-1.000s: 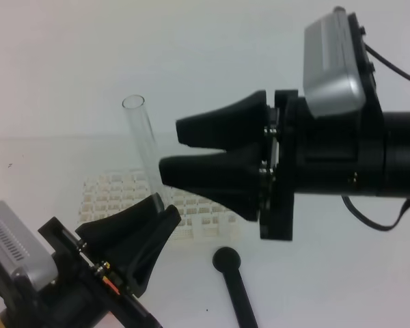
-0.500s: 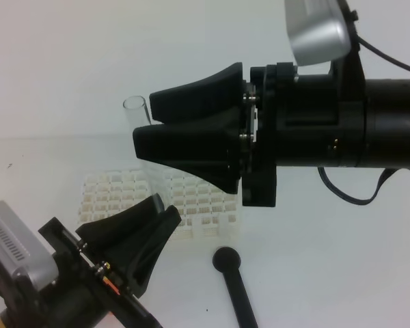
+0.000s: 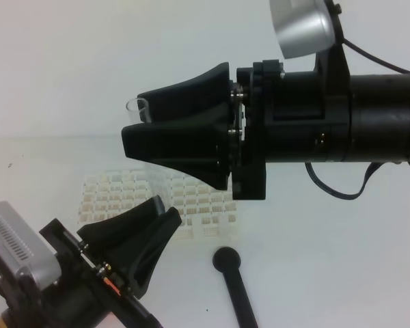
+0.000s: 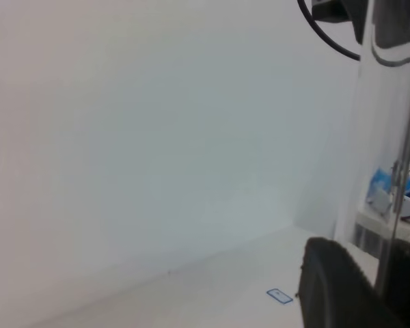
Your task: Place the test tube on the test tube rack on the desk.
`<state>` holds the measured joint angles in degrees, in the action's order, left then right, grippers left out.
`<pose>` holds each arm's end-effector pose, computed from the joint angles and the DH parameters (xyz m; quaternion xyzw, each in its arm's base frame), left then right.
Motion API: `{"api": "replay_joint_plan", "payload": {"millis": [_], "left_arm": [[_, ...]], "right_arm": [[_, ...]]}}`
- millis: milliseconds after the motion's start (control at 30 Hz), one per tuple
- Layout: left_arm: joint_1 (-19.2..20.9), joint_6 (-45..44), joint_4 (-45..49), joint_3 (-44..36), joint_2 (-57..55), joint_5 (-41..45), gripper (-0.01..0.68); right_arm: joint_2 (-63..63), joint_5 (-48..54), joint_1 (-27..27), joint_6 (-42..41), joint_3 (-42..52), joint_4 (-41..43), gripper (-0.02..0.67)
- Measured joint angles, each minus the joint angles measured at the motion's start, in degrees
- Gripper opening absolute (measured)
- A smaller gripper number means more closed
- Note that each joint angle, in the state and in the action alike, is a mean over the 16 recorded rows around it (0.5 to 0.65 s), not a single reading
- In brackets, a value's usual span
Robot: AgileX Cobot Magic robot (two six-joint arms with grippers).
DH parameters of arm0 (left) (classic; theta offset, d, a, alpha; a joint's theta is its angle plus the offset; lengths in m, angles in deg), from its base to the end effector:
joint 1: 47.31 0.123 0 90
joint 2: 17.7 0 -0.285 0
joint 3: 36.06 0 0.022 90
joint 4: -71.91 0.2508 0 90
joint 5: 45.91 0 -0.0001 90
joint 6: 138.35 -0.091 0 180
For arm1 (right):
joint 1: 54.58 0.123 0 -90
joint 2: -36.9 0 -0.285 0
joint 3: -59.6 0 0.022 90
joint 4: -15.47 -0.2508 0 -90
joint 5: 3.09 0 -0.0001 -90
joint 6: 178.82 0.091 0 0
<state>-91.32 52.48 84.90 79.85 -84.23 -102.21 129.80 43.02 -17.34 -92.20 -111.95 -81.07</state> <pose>0.1159 -0.1356 0.2609 0.2796 0.5429 -0.3707 0.6997 0.2216 0.2504 0.3748 -0.4360 0.5813 0.4957 0.4757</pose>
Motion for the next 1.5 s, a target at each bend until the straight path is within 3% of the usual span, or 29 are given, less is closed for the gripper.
{"api": "replay_joint_plan", "payload": {"millis": [900,1333,1500], "left_arm": [[0.0,0.46,-0.73,-0.06,-0.05,1.41,0.02],[0.0,-1.57,-2.24,-0.16,4.39,6.05,0.183],[0.0,-3.91,-3.23,-0.2,10.12,12.19,0.157]], "right_arm": [[1.54,-0.44,0.0,-1.75,-0.89,0.42,0.143],[1.54,-1.18,0.07,-3.19,-1.61,-0.2,0.126],[1.54,-2.49,0.14,-3.9,-2.77,-0.45,0.125]]}}
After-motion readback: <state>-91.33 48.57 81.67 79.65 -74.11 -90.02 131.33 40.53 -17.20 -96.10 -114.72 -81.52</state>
